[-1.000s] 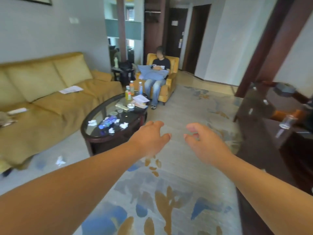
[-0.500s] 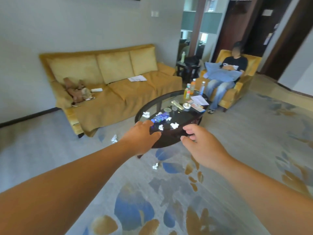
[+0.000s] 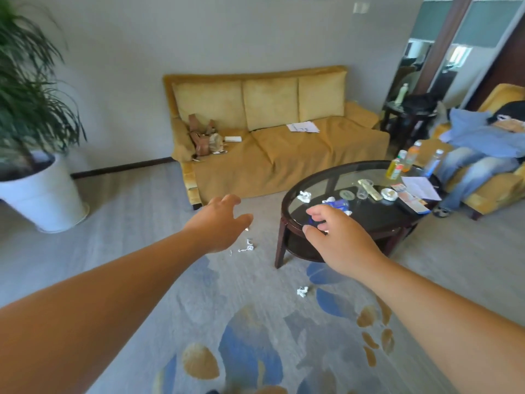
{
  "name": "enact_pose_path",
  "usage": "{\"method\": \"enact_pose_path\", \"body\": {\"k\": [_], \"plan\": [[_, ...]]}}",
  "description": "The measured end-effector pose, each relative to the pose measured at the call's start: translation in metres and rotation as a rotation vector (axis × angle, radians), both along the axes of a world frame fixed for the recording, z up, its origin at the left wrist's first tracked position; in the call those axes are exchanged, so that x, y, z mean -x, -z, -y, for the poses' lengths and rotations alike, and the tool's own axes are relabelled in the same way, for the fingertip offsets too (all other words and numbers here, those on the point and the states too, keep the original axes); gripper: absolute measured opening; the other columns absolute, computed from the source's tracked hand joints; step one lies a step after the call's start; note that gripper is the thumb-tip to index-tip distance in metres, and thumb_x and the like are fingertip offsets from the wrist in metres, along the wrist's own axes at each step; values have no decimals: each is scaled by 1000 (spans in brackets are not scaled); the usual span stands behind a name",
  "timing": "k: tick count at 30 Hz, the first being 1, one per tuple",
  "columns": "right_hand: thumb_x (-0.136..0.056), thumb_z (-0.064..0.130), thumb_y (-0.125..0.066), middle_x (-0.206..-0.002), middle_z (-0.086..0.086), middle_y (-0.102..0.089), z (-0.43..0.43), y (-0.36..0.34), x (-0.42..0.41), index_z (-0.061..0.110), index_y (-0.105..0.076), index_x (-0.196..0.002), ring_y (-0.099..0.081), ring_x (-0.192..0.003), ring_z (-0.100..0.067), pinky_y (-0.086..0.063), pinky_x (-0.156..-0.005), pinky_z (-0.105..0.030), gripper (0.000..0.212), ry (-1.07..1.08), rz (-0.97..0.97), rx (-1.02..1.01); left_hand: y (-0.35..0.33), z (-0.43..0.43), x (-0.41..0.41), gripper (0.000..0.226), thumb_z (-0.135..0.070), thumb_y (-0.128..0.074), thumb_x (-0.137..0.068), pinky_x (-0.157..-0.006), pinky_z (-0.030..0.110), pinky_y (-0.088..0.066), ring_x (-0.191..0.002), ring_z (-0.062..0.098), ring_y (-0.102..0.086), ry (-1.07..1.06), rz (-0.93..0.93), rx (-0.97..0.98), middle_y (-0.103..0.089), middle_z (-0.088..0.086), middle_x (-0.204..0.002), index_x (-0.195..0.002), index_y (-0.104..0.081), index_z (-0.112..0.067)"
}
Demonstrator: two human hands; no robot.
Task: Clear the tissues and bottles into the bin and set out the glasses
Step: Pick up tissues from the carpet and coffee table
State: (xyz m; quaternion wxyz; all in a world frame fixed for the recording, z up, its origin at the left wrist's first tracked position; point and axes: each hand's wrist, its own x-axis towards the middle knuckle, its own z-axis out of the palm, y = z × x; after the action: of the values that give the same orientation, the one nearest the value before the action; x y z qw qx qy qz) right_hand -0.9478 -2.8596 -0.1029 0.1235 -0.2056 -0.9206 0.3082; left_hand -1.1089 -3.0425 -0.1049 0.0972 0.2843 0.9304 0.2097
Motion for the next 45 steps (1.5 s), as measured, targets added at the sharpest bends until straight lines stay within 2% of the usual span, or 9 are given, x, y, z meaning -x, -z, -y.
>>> {"method": "enact_pose_path", "body": {"k": [3, 9, 13, 20, 23, 27, 32, 38, 45], "plan": [[-90, 39, -54, -126, 8, -56, -5, 7, 45, 29, -51, -129, -55, -108, -8, -41, -88, -28, 40, -38, 11, 6, 11, 2, 38, 60, -59, -46, -90, -87, 34, -42, -122, 25, -49, -30, 19, 6, -44, 4, -142, -140, -38, -28], [-90, 41, -54, -128, 10, -53, -15, 19, 142, 32, -50, -128, -54, -106, -7, -44, -91, -32, 40, -51, 34, 8, 25, -5, 135, 61, -57, -47, -90, -84, 31, -40, -123, 25, -48, -32, 56, -3, -41, 5, -145, -142, -36, -28], [-90, 40, -54, -129, 10, -53, -22, 19, 207, 32, -50, -128, -54, -110, -8, -44, -94, -34, 39, -34, 51, 2, 29, -9, 198, 61, -56, -48, -91, -88, 33, -41, -123, 25, -48, -25, 74, 9, -41, 5, -145, -143, -34, -28], [-91, 38, -54, -129, 8, -54, -50, 38, 294, 30, -50, -129, -53, -110, -7, -42, -89, -29, 39, -62, 115, -17, 44, -24, 293, 60, -54, -48, -91, -91, 38, -46, -120, 27, -51, -30, 107, 28, -45, 7, -142, -143, -35, -26], [-91, 37, -54, -128, 7, -55, -69, 52, 330, 29, -50, -129, -55, -108, -9, -42, -87, -29, 39, -68, 137, -3, 62, -43, 323, 62, -55, -48, -91, -90, 37, -43, -120, 27, -51, -40, 124, 65, -44, 6, -143, -144, -32, -26], [-91, 38, -54, -132, 5, -53, -102, 67, 383, 27, -48, -131, -53, -115, -10, -43, -92, -32, 42, -118, 156, 0, 76, -81, 369, 61, -53, -49, -92, -92, 36, -42, -122, 27, -50, -41, 154, 87, -43, 7, -144, -144, -33, -26], [-93, 37, -52, -133, 3, -53, -154, 68, 462, 25, -48, -133, -53, -116, -11, -39, -85, -27, 42, -162, 160, 0, 75, -129, 433, 60, -52, -50, -92, -92, 36, -43, -124, 27, -49, -68, 181, 84, -43, 8, -144, -143, -34, -26], [-92, 38, -52, -132, 2, -54, -190, 78, 535, 25, -49, -131, -54, -113, -12, -38, -82, -28, 41, -204, 185, 15, 80, -163, 496, 61, -52, -51, -91, -90, 36, -45, -120, 27, -51, -85, 196, 112, -44, 7, -142, -143, -32, -27], [-93, 39, -51, -135, 2, -52, -210, 100, 605, 25, -47, -134, -53, -118, -13, -38, -85, -28, 44, -143, 240, 70, 109, -196, 578, 60, -54, -50, -90, -95, 40, -47, -118, 26, -52, -22, 263, 137, -45, 4, -142, -142, -32, -29]]}}
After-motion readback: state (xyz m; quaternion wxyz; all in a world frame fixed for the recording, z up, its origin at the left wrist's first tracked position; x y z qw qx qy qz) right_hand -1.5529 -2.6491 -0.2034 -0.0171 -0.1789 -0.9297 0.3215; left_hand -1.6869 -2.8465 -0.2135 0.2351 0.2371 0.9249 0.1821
